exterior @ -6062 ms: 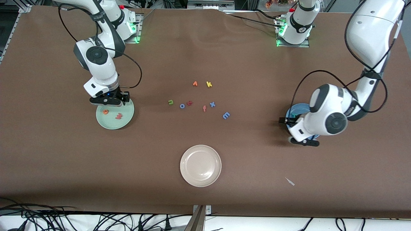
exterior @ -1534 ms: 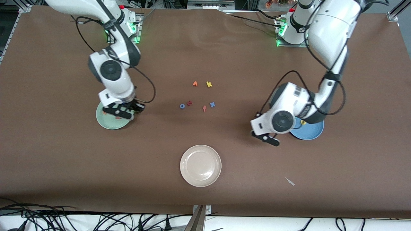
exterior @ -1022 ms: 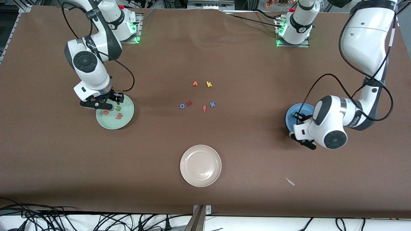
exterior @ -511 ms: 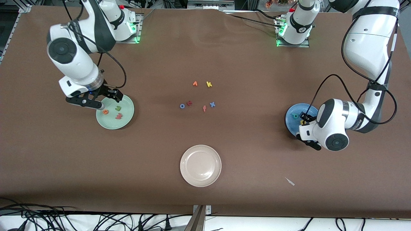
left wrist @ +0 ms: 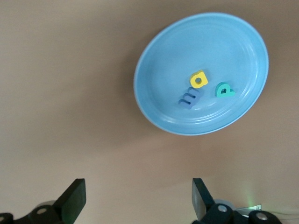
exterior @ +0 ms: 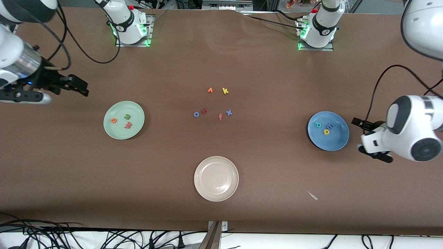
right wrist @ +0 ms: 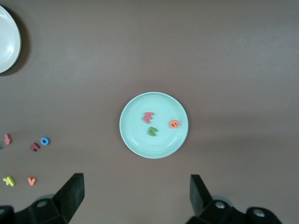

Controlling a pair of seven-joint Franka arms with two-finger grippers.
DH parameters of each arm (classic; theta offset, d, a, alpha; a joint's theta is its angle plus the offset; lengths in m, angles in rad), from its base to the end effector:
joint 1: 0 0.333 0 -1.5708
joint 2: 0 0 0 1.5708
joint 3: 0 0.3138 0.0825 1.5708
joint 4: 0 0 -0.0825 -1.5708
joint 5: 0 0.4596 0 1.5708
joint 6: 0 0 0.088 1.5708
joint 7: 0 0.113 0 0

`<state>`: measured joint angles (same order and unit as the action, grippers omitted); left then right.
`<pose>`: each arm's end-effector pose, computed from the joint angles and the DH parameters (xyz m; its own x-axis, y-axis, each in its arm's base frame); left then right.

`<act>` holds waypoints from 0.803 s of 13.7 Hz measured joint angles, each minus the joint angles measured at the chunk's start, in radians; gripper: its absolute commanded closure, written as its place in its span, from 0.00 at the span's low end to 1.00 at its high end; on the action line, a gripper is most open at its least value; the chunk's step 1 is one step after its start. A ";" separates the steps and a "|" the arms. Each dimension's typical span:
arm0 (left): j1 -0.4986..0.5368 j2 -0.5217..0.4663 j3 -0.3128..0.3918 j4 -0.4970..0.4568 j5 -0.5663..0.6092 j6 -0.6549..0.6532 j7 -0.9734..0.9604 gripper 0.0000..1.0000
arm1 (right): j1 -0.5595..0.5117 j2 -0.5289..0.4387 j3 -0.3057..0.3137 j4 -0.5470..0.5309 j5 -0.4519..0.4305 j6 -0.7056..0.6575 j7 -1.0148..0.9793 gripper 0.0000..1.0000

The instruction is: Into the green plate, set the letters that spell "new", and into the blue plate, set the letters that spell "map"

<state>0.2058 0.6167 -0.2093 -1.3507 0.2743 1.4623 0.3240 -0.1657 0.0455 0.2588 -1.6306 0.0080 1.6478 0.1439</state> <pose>0.7275 0.0549 0.3063 0.8144 -0.3122 -0.4891 -0.3455 -0.9381 0.0235 0.6442 0.0582 0.5620 0.9983 -0.0513 -0.0293 -0.0518 -0.9985 -0.0156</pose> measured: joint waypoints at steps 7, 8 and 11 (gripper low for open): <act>0.041 -0.146 0.006 -0.009 -0.010 0.036 -0.064 0.00 | 0.143 -0.005 -0.158 0.017 0.000 -0.053 -0.003 0.00; 0.040 -0.191 0.019 -0.055 -0.037 0.074 -0.108 0.00 | 0.155 -0.008 -0.173 0.017 0.000 -0.063 -0.002 0.00; 0.021 -0.341 0.085 -0.228 -0.198 0.177 -0.207 0.00 | 0.164 -0.006 -0.175 0.017 0.005 -0.068 -0.001 0.00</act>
<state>0.2264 0.2756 -0.1244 -1.5791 0.0766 1.6397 0.1172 -0.0017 0.0398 0.0841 -1.6135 0.0126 1.5802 0.1425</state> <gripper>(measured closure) 0.000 0.000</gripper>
